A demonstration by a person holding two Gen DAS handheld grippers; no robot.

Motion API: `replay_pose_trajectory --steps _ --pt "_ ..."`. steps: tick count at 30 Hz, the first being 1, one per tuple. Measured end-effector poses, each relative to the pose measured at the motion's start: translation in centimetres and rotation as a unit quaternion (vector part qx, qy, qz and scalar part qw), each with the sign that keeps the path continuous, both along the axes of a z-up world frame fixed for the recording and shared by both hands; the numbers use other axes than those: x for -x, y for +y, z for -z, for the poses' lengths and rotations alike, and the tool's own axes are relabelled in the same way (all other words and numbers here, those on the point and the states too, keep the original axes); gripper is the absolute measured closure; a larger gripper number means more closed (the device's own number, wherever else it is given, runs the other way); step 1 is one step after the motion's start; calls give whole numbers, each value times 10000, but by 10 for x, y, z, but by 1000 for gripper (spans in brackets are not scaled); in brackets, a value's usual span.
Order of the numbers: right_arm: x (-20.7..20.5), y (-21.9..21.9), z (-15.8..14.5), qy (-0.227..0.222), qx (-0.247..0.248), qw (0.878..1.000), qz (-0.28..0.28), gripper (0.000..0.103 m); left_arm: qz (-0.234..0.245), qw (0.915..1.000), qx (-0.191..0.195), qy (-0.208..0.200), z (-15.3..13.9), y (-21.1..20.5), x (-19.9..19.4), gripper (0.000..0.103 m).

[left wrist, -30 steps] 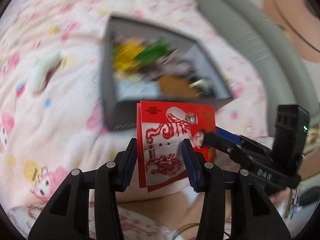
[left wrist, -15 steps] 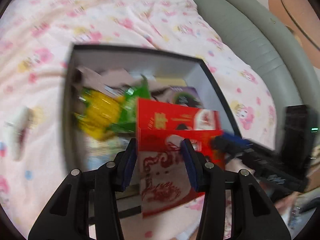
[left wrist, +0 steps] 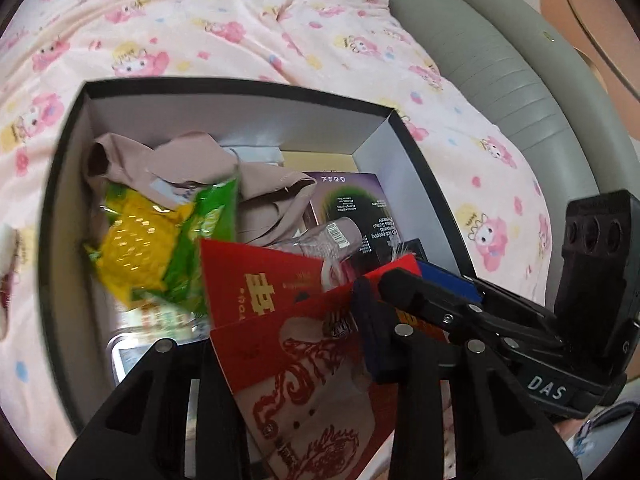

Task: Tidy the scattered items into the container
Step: 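Lift the red card over the black box with the left gripper, then lower the red card into the box and open the left gripper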

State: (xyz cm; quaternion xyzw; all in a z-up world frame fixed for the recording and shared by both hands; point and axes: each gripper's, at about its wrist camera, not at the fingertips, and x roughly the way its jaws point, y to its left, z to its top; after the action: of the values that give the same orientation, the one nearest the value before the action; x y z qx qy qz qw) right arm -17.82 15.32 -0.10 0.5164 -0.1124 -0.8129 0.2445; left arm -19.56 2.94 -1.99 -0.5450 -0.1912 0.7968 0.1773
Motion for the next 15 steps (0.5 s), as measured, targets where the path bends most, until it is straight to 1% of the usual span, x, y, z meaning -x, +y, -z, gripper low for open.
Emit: replay_pose_trajectory --steps 3,5,8,10,11,12,13,15 --pt "7 4 2 0 -20 9999 106 68 -34 9999 102 37 2 7 6 69" --pt "11 3 0 58 -49 9999 113 68 -187 9998 83 38 2 6 11 69" --pt "26 -2 -2 81 6 9999 63 68 -455 9989 83 -70 7 3 21 68" --pt "32 -4 -2 121 -21 9999 86 68 -643 9978 143 -90 9 3 27 64" --pt "36 -3 0 122 -17 9999 117 68 -699 9973 198 -130 11 4 29 62" --pt "38 -2 1 98 -38 9998 157 68 -717 9967 328 -198 14 6 31 57" --pt "39 0 4 49 -117 9997 219 68 -706 9960 486 -271 17 9 32 54" --pt "38 0 9 -75 -286 9993 236 68 -722 9940 786 -220 20 13 31 54"
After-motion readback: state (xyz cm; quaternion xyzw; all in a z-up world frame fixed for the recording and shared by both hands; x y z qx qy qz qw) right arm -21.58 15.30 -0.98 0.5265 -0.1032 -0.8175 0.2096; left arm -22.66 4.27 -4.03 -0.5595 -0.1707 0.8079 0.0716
